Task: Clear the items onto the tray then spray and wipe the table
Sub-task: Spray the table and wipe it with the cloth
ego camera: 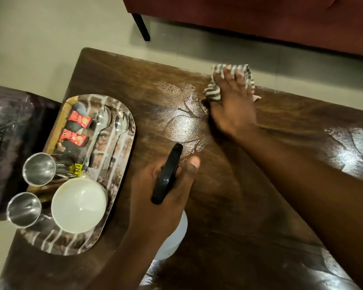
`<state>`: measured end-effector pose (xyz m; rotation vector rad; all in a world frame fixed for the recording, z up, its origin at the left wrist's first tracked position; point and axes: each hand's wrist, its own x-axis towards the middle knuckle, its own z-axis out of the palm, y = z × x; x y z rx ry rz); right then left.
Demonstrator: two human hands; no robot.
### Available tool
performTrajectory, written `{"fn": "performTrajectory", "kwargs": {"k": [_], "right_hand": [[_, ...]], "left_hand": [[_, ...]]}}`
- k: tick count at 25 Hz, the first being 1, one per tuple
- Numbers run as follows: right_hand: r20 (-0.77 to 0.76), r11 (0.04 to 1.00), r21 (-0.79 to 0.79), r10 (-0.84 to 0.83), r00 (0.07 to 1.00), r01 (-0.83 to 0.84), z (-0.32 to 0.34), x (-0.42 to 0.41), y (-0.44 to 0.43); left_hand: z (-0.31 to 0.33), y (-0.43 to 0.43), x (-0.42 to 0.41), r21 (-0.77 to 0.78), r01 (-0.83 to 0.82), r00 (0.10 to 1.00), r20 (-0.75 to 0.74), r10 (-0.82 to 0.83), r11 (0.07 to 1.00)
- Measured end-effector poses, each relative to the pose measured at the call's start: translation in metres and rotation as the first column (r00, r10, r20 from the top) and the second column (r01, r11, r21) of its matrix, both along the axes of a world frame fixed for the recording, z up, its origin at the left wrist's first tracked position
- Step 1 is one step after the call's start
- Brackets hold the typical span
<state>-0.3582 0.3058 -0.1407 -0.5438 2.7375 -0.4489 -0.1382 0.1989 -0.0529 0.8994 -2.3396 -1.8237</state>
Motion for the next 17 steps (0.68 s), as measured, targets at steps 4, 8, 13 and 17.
{"fn": "performTrajectory", "kwargs": {"k": [4, 8, 13, 17], "right_hand": [[0.022, 0.787, 0.033, 0.616, 0.787, -0.616, 0.002, 0.057, -0.033], [0.033, 0.696, -0.005, 0.717, 0.696, -0.718, -0.006, 0.087, 0.032], [-0.01, 0.979, -0.122, -0.165, 0.986, 0.162, -0.012, 0.207, 0.069], [-0.01, 0.966, -0.099, 0.239, 0.971, -0.239, -0.01, 0.36, 0.01]], "left_hand": [[0.002, -0.009, 0.03, 0.029, 0.063, 0.998, -0.01, -0.063, 0.998], [0.009, -0.018, 0.078, 0.104, 0.111, 0.993, 0.033, -0.115, 0.988], [0.008, -0.019, 0.173, 0.113, 0.079, 0.997, 0.007, -0.081, 0.99], [0.005, -0.03, 0.244, -0.045, 0.1, 0.989, 0.11, -0.095, 0.994]]}}
